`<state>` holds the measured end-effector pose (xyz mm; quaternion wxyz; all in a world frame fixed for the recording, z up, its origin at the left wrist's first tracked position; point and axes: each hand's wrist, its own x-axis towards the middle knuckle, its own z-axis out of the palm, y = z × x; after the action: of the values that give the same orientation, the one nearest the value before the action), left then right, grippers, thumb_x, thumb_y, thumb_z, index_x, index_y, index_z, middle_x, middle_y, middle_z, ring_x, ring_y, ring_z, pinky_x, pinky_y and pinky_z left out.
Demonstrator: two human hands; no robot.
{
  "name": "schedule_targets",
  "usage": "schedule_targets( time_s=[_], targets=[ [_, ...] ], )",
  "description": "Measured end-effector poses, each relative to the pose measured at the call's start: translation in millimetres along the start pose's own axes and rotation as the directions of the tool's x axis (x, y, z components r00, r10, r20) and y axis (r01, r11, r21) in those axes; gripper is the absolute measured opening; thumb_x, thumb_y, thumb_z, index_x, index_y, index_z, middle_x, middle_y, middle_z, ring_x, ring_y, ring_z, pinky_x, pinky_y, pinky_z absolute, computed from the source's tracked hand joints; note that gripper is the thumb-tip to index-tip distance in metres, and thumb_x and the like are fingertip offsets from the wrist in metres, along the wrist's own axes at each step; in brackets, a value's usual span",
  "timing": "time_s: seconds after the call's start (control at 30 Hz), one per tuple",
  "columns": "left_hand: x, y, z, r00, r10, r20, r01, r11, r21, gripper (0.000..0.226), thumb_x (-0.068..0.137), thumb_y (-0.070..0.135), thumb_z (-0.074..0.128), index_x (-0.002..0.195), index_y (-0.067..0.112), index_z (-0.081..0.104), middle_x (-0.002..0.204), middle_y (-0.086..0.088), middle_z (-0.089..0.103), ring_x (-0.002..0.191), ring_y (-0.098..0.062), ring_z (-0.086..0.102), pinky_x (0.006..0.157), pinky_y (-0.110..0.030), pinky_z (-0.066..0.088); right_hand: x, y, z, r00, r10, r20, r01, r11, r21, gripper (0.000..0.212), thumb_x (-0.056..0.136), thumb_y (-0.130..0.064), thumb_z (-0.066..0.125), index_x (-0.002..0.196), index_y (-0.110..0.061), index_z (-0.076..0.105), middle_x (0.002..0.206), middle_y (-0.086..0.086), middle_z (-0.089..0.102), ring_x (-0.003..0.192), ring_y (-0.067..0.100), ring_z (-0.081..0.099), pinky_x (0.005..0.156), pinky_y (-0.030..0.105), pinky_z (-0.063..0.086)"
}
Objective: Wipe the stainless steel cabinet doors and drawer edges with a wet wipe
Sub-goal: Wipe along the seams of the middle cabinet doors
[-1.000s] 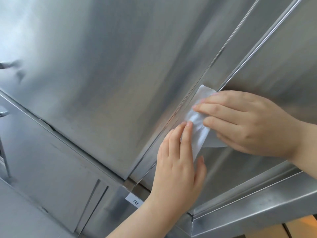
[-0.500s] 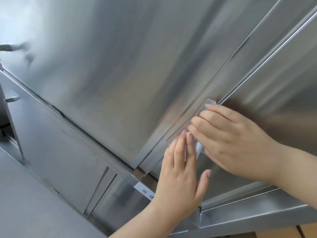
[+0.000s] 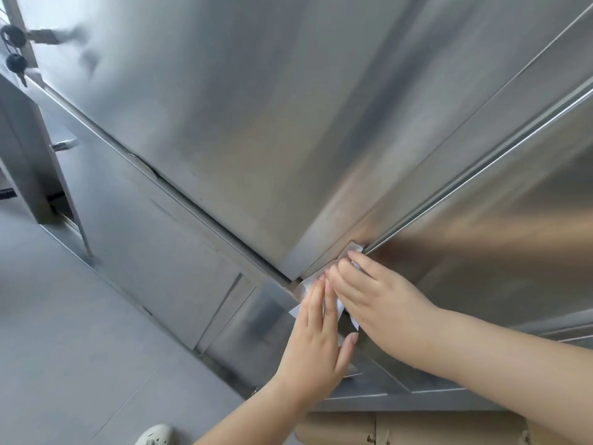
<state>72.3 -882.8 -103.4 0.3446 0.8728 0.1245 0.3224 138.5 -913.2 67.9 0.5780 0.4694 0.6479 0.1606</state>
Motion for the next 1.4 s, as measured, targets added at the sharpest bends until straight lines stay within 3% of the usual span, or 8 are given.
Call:
schedule_targets(
  time_s=[0.13,0.27,0.4,0.5,0.6,0.77,1.07,1.4],
  targets=[
    [-2.5,-3.9,3.9,1.000,-0.002,0.023,0.003,1.000,-0.010,0.071,0.096,0.037,0.039,0.143,-0.012,0.018,0.154,-0.022,0.009,0.144,-0.030,0.007,0.115,-0.041,0.019,3.9,-9.5,4.4,0.999,0.017,-0.034,-0.017,1.000,0.016,0.065,0.099,-0.030,0.024,0.141,0.016,0.004,0.137,0.028,0.019,0.129,0.043,0.017,0.103,0.057,-0.008],
    [-0.4,3.2,2.5,1.000,0.013,-0.022,-0.014,0.999,-0.032,0.074,0.097,0.041,0.034,0.146,-0.005,0.003,0.154,-0.018,0.003,0.144,-0.029,0.005,0.116,-0.039,0.014,-0.3,-2.9,3.7,1.000,-0.014,0.001,0.014,0.997,0.071,0.065,0.099,-0.030,0.023,0.141,0.014,0.000,0.142,0.027,0.011,0.133,0.044,0.007,0.098,0.053,-0.023],
    [9.9,16.1,-4.0,0.997,0.041,-0.061,-0.043,0.999,-0.032,0.071,0.099,0.044,0.026,0.144,-0.009,0.013,0.152,-0.017,0.007,0.143,-0.031,0.009,0.112,-0.049,0.025,-14.4,8.0,-0.5,1.000,-0.022,0.006,0.022,0.997,0.079,0.067,0.099,-0.027,0.022,0.139,0.017,-0.008,0.144,0.030,0.003,0.131,0.047,-0.003,0.099,0.053,-0.026],
    [23.0,31.6,-12.3,0.994,0.070,-0.086,-0.072,0.997,-0.014,0.072,0.098,0.045,0.029,0.144,-0.009,0.017,0.152,-0.018,0.008,0.141,-0.032,0.013,0.111,-0.050,0.027,-37.0,25.6,0.6,0.990,0.094,-0.105,-0.091,0.995,0.034,0.070,0.092,-0.033,0.034,0.137,0.015,0.010,0.141,0.026,0.031,0.132,0.045,0.022,0.112,0.054,-0.004],
    [41.7,55.2,-22.1,0.984,0.100,-0.150,-0.095,0.995,0.039,0.071,0.098,0.046,0.025,0.145,-0.005,0.011,0.152,-0.019,0.009,0.140,-0.031,0.015,0.113,-0.045,0.021,-61.0,48.9,2.3,0.964,0.196,-0.179,-0.173,0.976,0.134,0.060,0.084,-0.026,0.041,0.134,0.007,0.033,0.128,0.019,0.053,0.124,0.039,0.045,0.115,0.050,0.021],
    [82.1,101.5,-43.6,0.949,0.140,-0.282,-0.127,0.990,0.065,0.068,0.099,0.045,0.018,0.143,-0.006,0.020,0.148,-0.019,0.015,0.135,-0.032,0.022,0.110,-0.043,0.025,-105.1,94.2,4.4,0.914,0.280,-0.292,-0.250,0.958,0.138,0.057,0.095,-0.011,0.007,0.133,0.009,0.044,0.128,0.022,0.052,0.125,0.041,0.041,0.112,0.051,0.015],
    [163.9,186.9,-92.5,0.827,0.220,-0.518,-0.206,0.975,0.085,0.065,0.098,0.044,0.015,0.141,-0.002,0.030,0.146,-0.016,0.026,0.130,-0.029,0.033,0.107,-0.039,0.027,-183.8,197.0,-33.3,0.876,0.292,-0.384,-0.307,0.951,0.025,0.044,0.090,-0.011,0.032,0.126,0.001,0.056,0.120,0.014,0.058,0.117,0.034,0.052,0.112,0.048,0.023],
    [238.1,272.8,-160.5,0.728,0.296,-0.619,-0.226,0.955,0.192,0.070,0.089,0.045,0.034,0.139,-0.004,0.038,0.142,-0.019,0.042,0.125,-0.029,0.036,0.102,-0.041,0.028,-263.9,282.6,-67.9,0.748,0.344,-0.567,-0.467,0.880,-0.083,0.031,0.095,-0.007,0.043,0.120,-0.002,0.060,0.115,0.011,0.061,0.113,0.029,0.056,0.106,0.040,0.037]
  ],
)
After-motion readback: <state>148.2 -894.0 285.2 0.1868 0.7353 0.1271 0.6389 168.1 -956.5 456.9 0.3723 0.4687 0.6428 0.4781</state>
